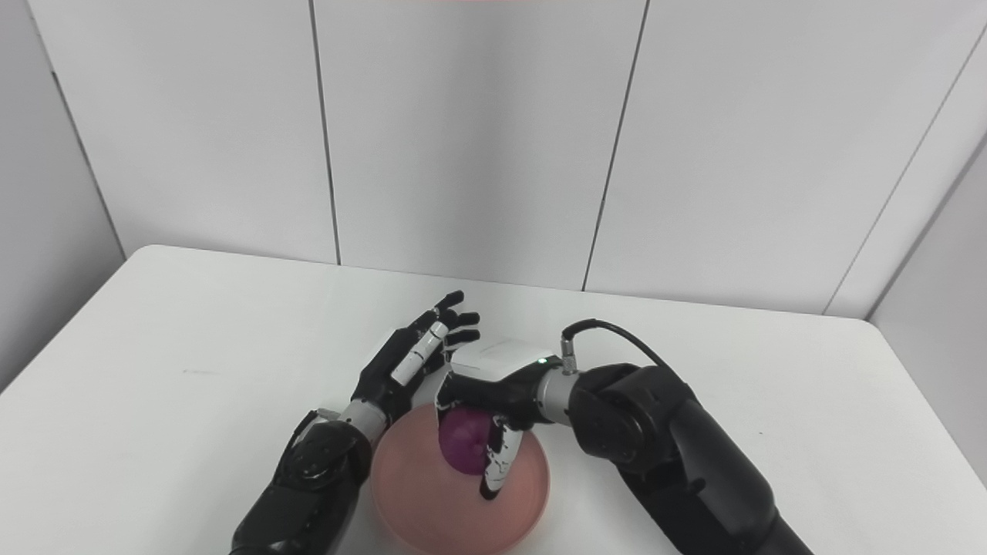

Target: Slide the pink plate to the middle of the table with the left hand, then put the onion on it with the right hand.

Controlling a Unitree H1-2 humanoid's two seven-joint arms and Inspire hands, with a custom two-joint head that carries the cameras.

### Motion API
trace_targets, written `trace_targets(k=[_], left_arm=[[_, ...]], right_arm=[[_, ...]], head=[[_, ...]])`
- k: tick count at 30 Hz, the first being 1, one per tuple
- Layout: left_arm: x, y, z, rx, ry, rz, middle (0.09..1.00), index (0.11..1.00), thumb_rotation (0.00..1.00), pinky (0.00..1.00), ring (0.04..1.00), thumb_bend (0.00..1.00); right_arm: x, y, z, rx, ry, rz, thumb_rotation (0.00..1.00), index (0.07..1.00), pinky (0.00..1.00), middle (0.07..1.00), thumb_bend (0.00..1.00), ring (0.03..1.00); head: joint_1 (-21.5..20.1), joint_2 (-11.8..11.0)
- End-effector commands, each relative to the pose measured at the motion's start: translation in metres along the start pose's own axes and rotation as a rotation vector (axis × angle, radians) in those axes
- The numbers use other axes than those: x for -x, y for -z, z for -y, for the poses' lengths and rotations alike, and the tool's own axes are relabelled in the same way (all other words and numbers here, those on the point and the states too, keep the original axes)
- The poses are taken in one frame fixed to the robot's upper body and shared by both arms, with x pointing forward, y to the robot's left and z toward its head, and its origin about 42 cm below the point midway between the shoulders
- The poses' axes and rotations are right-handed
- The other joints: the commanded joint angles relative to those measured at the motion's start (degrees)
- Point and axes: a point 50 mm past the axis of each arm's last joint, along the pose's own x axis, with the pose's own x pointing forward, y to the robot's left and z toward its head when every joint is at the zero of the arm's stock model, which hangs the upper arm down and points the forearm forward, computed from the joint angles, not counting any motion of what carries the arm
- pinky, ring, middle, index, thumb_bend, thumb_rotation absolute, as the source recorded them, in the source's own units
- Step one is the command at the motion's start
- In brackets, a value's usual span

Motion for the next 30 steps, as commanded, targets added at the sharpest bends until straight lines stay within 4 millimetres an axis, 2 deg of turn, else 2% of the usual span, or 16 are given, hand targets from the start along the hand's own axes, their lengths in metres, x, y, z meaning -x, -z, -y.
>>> trace_targets(k=[1, 6, 11, 24, 28, 30], left_arm=[[0.034, 0.057, 0.003, 0.047, -0.03, -0.201, 0.828, 0.897, 0.73, 0.72, 0.796, 0.81], [0.033, 0.057, 0.003, 0.054, -0.028, -0.202, 0.847, 0.899, 0.73, 0.72, 0.802, 0.8], [0.032, 0.057, 0.003, 0.057, -0.024, -0.199, 0.851, 0.904, 0.73, 0.73, 0.799, 0.82], [0.033, 0.058, 0.004, 0.062, -0.019, -0.199, 0.854, 0.934, 0.72, 0.76, 0.832, 0.84], [0.033, 0.058, 0.003, 0.067, -0.025, -0.202, 0.855, 0.93, 0.71, 0.76, 0.833, 0.85], [0.033, 0.058, 0.004, 0.071, -0.027, -0.203, 0.855, 0.921, 0.72, 0.75, 0.827, 0.84]], right_arm=[[0.004, -0.002, 0.018, 0.067, 0.057, 0.02, 0.0, 0.515, 0.28, 0.412, 0.52, 0.351], [-0.001, 0.001, 0.008, 0.08, 0.049, 0.016, 0.0, 0.511, 0.31, 0.427, 0.52, 0.382], [-0.004, 0.0, 0.001, 0.064, 0.039, 0.014, 0.0, 0.515, 0.32, 0.433, 0.53, 0.389], [-0.006, -0.006, -0.003, 0.072, 0.028, 0.014, 0.0, 0.481, 0.41, 0.504, 0.53, 0.488], [-0.006, -0.008, -0.002, 0.085, 0.029, 0.008, 0.0, 0.501, 0.42, 0.474, 0.53, 0.498], [-0.005, -0.009, -0.001, 0.091, 0.029, 0.002, 0.09, 0.499, 0.46, 0.57, 0.53, 0.549]], head=[[0.08, 0.04], [-0.06, 0.07], [-0.14, 0.02], [-0.5, 0.15], [-0.57, 0.07], [-0.59, 0.04]])
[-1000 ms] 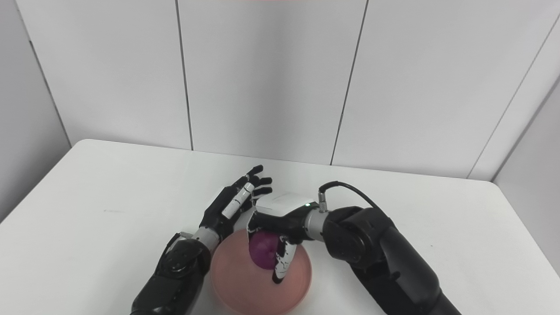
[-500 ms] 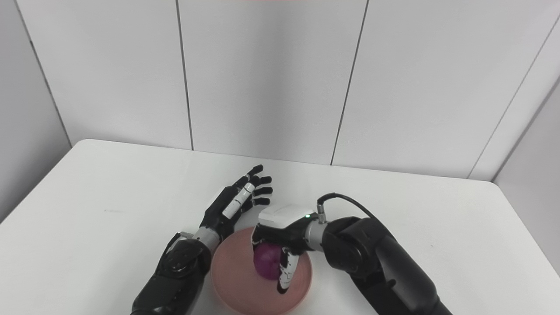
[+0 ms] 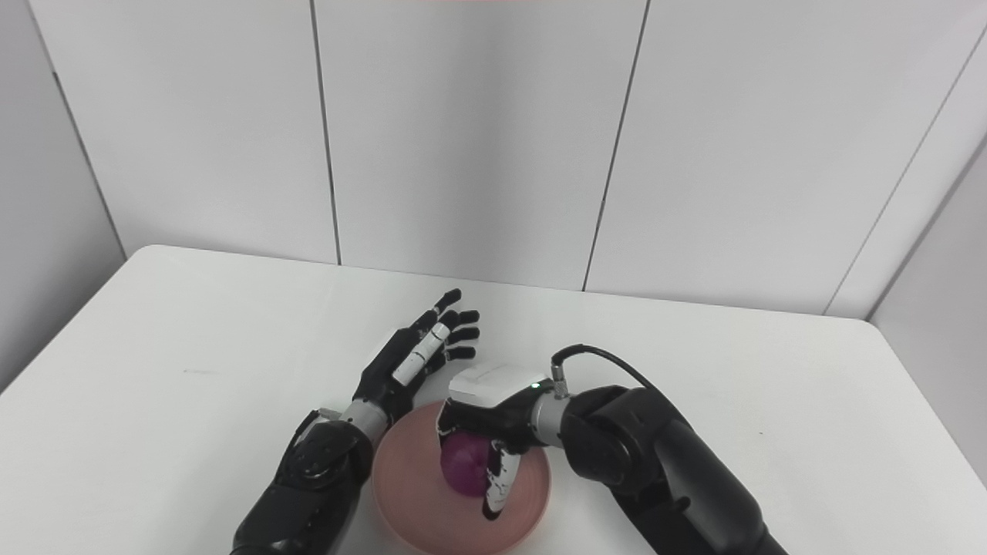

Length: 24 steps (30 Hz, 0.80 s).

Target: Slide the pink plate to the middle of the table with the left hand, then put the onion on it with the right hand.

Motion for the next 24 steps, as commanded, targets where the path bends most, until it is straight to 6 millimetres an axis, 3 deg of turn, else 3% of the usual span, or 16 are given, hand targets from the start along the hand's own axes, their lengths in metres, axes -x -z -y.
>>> trace_targets(k=[1, 5, 9, 19, 24], left_arm=[[0.033, 0.058, 0.003, 0.067, -0.028, -0.2, 0.861, 0.919, 0.72, 0.75, 0.822, 0.84], [0.033, 0.058, 0.002, 0.062, -0.031, -0.201, 0.882, 0.917, 0.73, 0.74, 0.812, 0.8], [0.033, 0.058, 0.001, 0.052, -0.028, -0.197, 0.886, 0.915, 0.73, 0.74, 0.813, 0.78], [0.032, 0.055, 0.001, 0.033, -0.03, -0.19, 0.841, 0.913, 0.74, 0.72, 0.798, 0.79], [0.032, 0.053, 0.0, 0.039, -0.025, -0.188, 0.837, 0.9, 0.74, 0.73, 0.806, 0.77]], right_arm=[[0.008, -0.007, 0.022, 0.058, 0.063, 0.012, 0.17, 0.56, 0.49, 0.632, 0.64, 0.585], [0.014, -0.01, 0.028, 0.068, 0.063, 0.006, 0.34, 0.712, 0.57, 0.75, 0.89, 0.698], [0.019, -0.008, 0.032, 0.053, 0.071, 0.014, 0.42, 0.729, 0.59, 0.77, 0.99, 0.711], [0.034, -0.001, 0.046, 0.02, 0.111, 0.033, 0.48, 0.714, 0.58, 0.754, 1.0, 0.697], [0.054, 0.011, 0.053, -0.056, 0.198, 0.078, 0.54, 0.699, 0.58, 0.74, 0.98, 0.694]], head=[[-0.01, 0.04], [-0.01, 0.04], [-0.18, -0.01], [-0.87, -0.1], [-1.64, 0.56]])
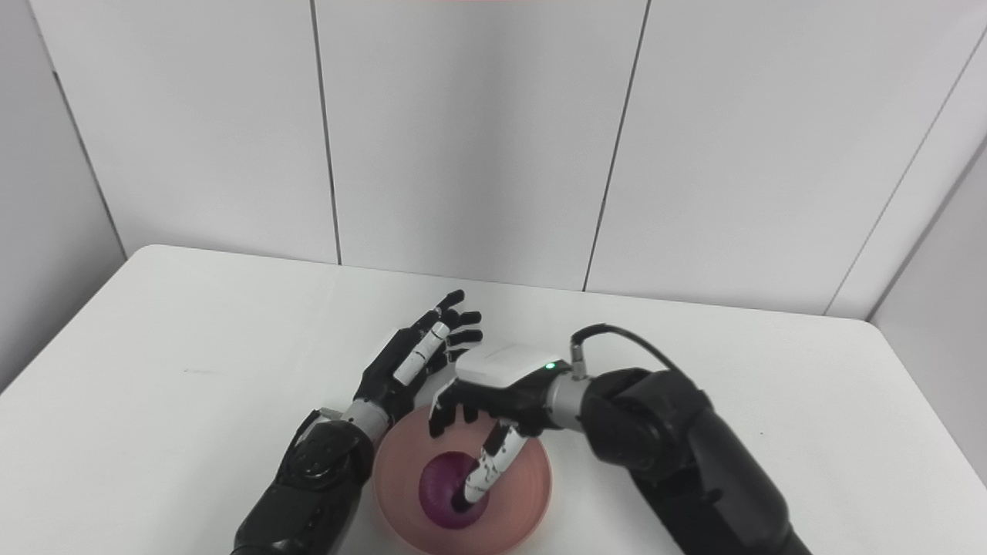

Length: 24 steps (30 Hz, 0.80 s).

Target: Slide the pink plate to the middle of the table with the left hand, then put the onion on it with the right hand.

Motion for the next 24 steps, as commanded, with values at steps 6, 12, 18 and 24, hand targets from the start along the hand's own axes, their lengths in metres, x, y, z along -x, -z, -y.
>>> trace_targets(k=[6, 12, 18, 24], left_arm=[[0.033, 0.05, -0.003, 0.05, -0.035, -0.189, 0.84, 0.896, 0.73, 0.72, 0.803, 0.79], [0.035, 0.041, -0.011, 0.053, -0.033, -0.177, 0.839, 0.89, 0.74, 0.73, 0.803, 0.77], [0.039, 0.034, -0.016, 0.064, -0.041, -0.175, 0.835, 0.883, 0.73, 0.71, 0.798, 0.79], [0.042, 0.027, -0.017, 0.072, -0.05, -0.169, 0.833, 0.879, 0.72, 0.71, 0.798, 0.78]], right_arm=[[0.041, 0.025, 0.022, -0.153, 0.398, 0.041, 0.87, 0.701, 0.54, 0.675, 0.93, 0.629], [0.043, 0.059, -0.017, -0.461, 0.684, 0.031, 1.0, 0.748, 0.53, 0.666, 0.99, 0.614], [0.04, 0.069, -0.051, -0.735, 0.791, -0.001, 1.0, 0.76, 0.57, 0.699, 1.0, 0.657], [0.029, 0.066, -0.077, -1.014, 0.828, 0.01, 1.0, 0.775, 0.67, 0.735, 1.0, 0.721]], head=[[-1.35, 2.01], [-4.41, 4.53], [-5.51, 5.85], [-5.8, 6.17]])
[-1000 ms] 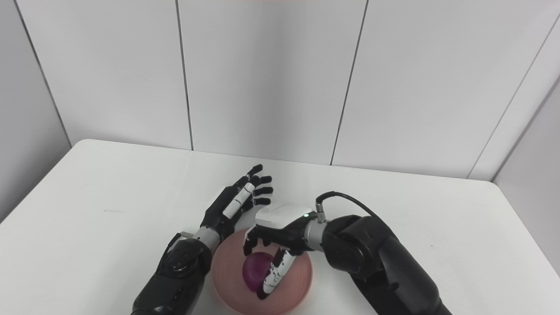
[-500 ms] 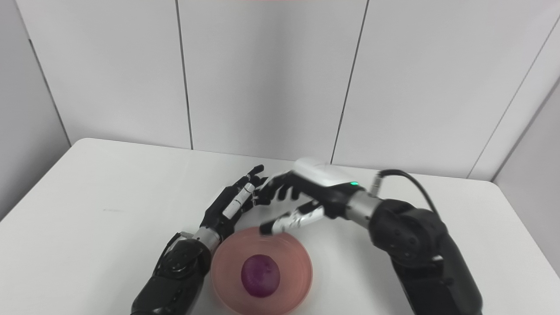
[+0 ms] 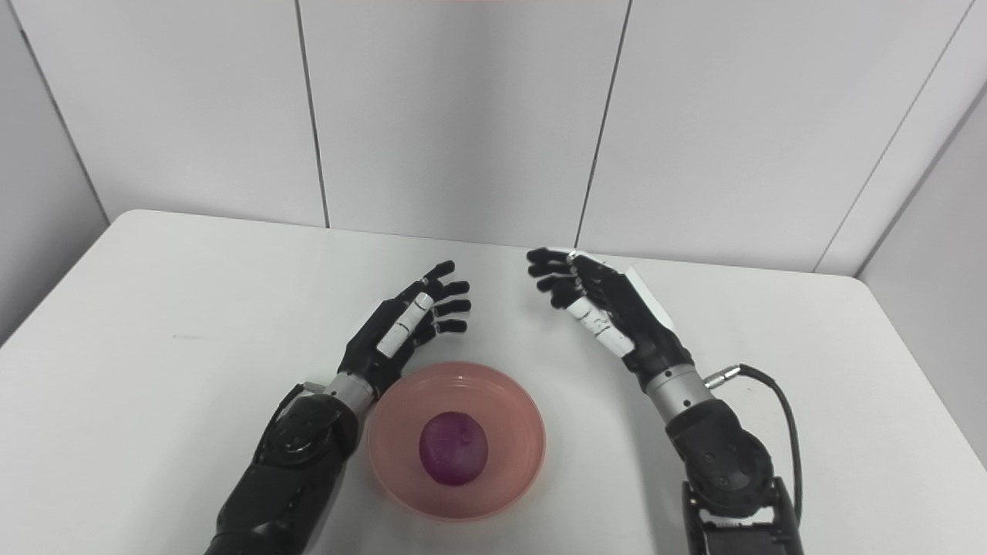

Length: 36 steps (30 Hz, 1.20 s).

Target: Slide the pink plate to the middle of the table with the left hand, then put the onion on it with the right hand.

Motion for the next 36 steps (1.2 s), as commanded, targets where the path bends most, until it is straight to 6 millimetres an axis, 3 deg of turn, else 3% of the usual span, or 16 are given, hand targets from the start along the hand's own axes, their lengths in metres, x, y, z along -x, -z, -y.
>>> trace_targets(k=[1, 11, 12, 17, 20, 26, 36], left_arm=[[0.023, 0.034, -0.01, 0.031, -0.043, -0.157, 0.834, 0.881, 0.72, 0.72, 0.8, 0.77], [0.042, 0.014, -0.008, -0.021, -0.128, -0.003, 0.849, 0.854, 0.65, 0.73, 0.807, 0.77], [0.044, 0.012, -0.008, -0.025, -0.139, 0.012, 0.851, 0.852, 0.64, 0.74, 0.809, 0.77], [0.052, 0.006, -0.006, -0.042, -0.165, 0.046, 0.854, 0.855, 0.67, 0.76, 0.825, 0.8], [0.058, 0.004, -0.005, -0.064, -0.165, 0.05, 0.856, 0.864, 0.69, 0.77, 0.832, 0.8], [0.076, -0.001, -0.005, -0.1, -0.137, 0.013, 0.876, 0.869, 0.72, 0.8, 0.851, 0.66], [0.101, -0.01, -0.002, -0.068, -0.117, -0.018, 0.911, 0.892, 0.75, 0.85, 0.894, 0.66]], right_arm=[[-0.003, -0.002, 0.001, -0.064, 0.022, 0.008, 1.0, 0.78, 0.67, 0.737, 1.0, 0.726], [0.01, 0.03, -0.02, -0.191, 0.012, -0.085, 1.0, 0.798, 0.69, 0.777, 1.0, 0.763], [0.012, 0.033, -0.023, -0.202, 0.015, -0.096, 1.0, 0.799, 0.7, 0.779, 1.0, 0.766], [0.025, 0.044, -0.034, -0.256, 0.042, -0.144, 1.0, 0.804, 0.72, 0.787, 1.0, 0.774], [0.035, 0.052, -0.043, -0.298, 0.077, -0.166, 1.0, 0.82, 0.72, 0.798, 0.95, 0.781], [0.056, 0.065, -0.051, -0.255, 0.098, -0.208, 1.0, 0.831, 0.79, 0.829, 0.94, 0.816], [0.077, 0.068, -0.073, -0.21, 0.166, -0.243, 1.0, 0.843, 0.91, 0.859, 0.86, 0.883]], head=[[-0.1, -0.07], [-0.17, -0.26], [-0.5, -1.18], [-1.27, -1.96], [-1.48, -2.92], [-2.43, -4.09], [-5.19, -3.34]])
